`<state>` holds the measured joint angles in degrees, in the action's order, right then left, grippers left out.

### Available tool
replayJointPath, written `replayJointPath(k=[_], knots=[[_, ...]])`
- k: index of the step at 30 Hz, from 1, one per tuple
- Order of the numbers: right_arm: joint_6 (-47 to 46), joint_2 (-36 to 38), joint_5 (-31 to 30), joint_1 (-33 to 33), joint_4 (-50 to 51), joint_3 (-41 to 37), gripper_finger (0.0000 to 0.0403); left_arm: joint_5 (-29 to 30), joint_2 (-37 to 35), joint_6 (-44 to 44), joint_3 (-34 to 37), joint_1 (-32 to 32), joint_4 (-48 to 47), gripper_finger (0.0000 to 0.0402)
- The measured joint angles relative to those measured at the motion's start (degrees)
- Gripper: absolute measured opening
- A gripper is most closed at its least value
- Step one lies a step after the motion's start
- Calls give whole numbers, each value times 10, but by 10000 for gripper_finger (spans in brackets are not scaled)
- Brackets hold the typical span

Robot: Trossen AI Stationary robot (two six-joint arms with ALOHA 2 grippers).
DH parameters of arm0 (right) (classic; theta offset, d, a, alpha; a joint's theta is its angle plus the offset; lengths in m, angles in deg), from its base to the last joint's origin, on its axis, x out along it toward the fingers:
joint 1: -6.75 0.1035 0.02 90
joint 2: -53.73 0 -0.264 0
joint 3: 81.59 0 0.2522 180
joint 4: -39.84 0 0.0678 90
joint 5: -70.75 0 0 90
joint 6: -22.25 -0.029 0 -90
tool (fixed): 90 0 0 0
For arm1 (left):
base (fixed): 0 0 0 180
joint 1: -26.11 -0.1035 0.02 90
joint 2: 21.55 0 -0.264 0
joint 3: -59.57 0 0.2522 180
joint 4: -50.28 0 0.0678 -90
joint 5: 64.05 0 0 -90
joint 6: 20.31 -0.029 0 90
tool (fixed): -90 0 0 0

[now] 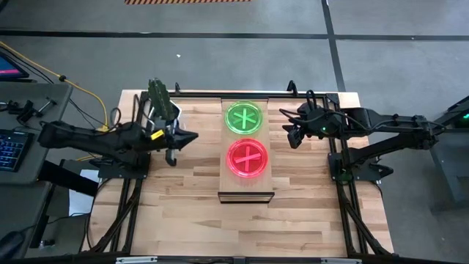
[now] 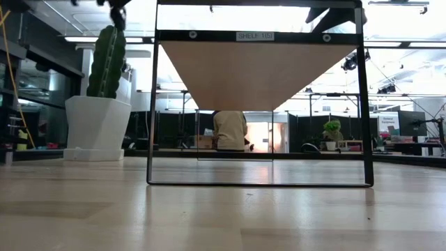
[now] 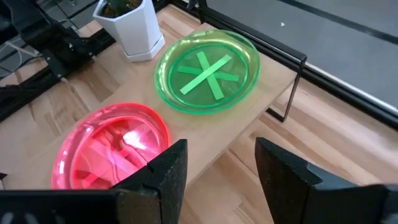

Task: Place and stack plates onto a shelf
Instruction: Return to Home Position

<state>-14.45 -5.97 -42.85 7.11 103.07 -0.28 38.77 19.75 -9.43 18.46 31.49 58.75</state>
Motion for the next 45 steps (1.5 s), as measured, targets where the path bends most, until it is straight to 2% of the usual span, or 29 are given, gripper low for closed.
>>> replayJointPath(k=[4, 11, 17, 23, 29, 36, 41, 45], knots=[[25, 0, 0, 0, -6, 0, 169, 1, -63, 0, 54, -11, 4, 0], [-22, 0, 2, 0, -10, 0, 169, -2, -142, 38, 155, -3, 51, 0], [-8, 0, 71, 0, -7, 0, 169, -2, -211, 39, 210, 8, 64, 0], [-7, 0, 90, 1, -4, 0, 169, 7, -285, 41, 263, 5, 65, 0], [12, 1, 95, 1, 29, 0, 170, 19, -338, 55, 267, 2, 22, 0], [57, 7, 148, 2, 87, -6, 163, 28, -345, 115, 267, 2, 14, 1], [34, 96, 163, 33, 34, -117, 119, 28, -345, 125, 267, 2, 12, 1], [0, 207, 163, 54, -114, -261, 66, 28, -345, 125, 267, 2, 11, 1]])
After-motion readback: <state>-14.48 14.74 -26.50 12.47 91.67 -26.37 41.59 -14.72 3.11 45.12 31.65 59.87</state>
